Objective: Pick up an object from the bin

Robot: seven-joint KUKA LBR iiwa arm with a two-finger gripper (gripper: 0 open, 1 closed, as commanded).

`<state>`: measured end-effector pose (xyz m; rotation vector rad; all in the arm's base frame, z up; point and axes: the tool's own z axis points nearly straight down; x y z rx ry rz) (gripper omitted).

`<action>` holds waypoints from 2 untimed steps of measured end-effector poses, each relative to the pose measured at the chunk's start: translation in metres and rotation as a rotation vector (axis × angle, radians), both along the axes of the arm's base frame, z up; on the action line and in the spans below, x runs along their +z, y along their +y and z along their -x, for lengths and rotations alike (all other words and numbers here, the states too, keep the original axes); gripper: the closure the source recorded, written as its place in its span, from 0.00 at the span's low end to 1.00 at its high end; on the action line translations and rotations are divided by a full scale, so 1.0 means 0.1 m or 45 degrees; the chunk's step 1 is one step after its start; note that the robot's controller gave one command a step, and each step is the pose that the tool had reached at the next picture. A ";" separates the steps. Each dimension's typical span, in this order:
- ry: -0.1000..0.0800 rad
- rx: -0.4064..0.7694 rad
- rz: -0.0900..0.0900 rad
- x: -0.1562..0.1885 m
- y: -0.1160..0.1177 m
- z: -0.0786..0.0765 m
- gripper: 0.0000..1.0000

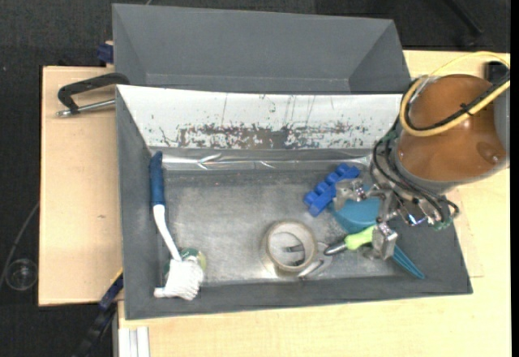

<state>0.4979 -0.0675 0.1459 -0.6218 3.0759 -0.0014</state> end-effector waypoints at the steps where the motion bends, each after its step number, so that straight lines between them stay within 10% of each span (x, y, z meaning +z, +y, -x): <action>1: -0.008 0.260 -0.001 -0.67 -0.23 -0.09 0.00; 2: -0.007 0.125 -0.001 -0.74 0.20 -0.88 1.00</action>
Offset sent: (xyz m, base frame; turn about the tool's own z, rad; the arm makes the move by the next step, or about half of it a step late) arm 0.0865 0.0189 -0.0759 -0.0996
